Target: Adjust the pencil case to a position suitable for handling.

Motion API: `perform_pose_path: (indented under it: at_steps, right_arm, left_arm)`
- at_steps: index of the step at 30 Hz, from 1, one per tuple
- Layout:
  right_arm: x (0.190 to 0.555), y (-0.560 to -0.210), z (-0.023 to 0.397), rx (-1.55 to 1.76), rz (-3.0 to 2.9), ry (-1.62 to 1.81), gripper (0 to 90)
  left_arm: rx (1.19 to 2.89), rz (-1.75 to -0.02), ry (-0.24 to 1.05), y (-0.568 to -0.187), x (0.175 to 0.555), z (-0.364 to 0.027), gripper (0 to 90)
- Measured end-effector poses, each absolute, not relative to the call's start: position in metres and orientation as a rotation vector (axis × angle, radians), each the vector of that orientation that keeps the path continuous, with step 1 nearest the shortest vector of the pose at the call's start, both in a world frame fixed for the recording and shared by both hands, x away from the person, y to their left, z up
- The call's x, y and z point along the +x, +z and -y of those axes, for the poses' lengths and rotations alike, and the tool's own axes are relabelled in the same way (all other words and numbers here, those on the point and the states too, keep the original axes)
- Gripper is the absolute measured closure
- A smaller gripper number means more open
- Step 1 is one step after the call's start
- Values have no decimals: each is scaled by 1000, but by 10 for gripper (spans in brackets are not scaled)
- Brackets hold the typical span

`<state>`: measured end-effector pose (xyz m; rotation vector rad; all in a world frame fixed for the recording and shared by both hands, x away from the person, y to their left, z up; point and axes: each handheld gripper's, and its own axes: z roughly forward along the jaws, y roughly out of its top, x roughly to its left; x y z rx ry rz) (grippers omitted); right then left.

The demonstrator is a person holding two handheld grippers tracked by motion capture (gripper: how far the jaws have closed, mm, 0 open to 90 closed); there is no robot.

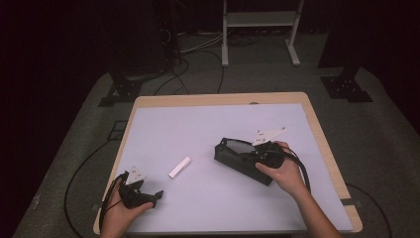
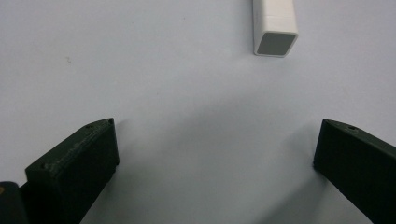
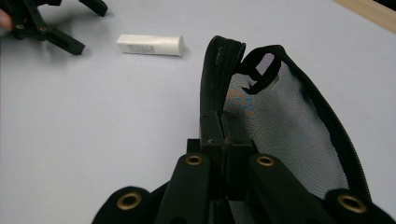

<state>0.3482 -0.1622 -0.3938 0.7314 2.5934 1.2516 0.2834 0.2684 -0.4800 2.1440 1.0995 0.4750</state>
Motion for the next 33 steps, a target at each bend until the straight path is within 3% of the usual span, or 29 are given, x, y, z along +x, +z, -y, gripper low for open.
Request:
perform_pose_path:
  at_steps: [33]
  right_arm:
    - [317,-409,130,577,-2755,1251,884]
  left_arm:
    - [2148,-1097,476,-480,283,-269,0]
